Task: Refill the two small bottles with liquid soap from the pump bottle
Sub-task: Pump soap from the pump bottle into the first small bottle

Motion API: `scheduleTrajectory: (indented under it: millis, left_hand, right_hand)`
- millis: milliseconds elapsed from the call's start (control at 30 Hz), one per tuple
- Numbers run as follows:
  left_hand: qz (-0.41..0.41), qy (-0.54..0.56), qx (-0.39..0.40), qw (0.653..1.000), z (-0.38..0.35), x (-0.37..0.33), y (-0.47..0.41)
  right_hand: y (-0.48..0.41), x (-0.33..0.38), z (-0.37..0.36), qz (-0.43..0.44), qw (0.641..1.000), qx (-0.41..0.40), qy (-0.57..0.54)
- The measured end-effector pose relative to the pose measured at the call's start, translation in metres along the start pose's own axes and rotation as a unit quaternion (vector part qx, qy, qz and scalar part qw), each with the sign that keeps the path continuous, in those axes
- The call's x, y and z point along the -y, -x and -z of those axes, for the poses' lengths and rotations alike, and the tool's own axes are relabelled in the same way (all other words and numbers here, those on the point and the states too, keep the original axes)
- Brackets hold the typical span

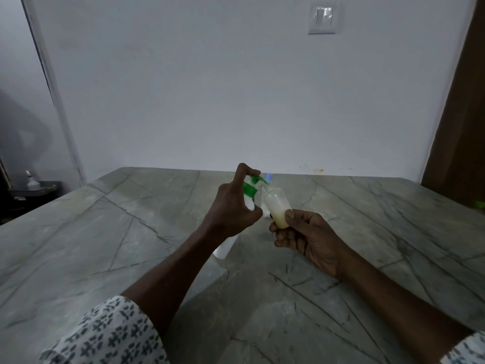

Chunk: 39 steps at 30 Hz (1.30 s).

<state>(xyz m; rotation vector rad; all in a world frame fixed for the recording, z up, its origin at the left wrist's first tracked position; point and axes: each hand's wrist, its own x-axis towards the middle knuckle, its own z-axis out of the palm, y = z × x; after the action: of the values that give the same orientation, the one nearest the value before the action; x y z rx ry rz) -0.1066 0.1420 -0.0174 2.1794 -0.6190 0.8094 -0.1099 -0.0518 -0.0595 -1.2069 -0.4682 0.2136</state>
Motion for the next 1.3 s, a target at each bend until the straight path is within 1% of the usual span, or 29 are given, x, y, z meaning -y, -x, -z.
scheduleTrajectory:
  millis: [200,400,500,633,933,1133,1300]
  left_hand:
    - [-0.013,-0.018,0.007,1.000,-0.002,-0.001,0.001]
    - [-0.018,-0.024,0.008,1.000,-0.002,-0.001,0.002]
    - [-0.022,-0.024,0.011,0.999,-0.002,-0.001,0.001]
    - [-0.026,-0.014,0.012,0.999,-0.001,-0.001,0.001]
    - [-0.031,0.003,0.026,0.999,0.001,-0.002,0.000]
    - [-0.033,0.012,0.038,0.999,0.003,-0.001,0.002]
    - [-0.031,0.018,0.048,0.998,0.009,0.002,0.001]
  right_hand:
    - [0.000,0.004,0.001,0.034,0.999,-0.008,-0.001]
    - [0.000,0.009,0.003,0.091,0.990,-0.085,0.065]
    - [0.000,0.011,0.005,0.109,0.984,-0.107,0.093]
    - [-0.001,0.012,0.007,0.116,0.980,-0.110,0.117]
    - [0.001,0.015,0.009,0.128,0.977,-0.107,0.134]
    - [-0.001,0.014,0.009,0.133,0.973,-0.124,0.140]
    - [0.000,0.015,0.008,0.121,0.978,-0.104,0.136]
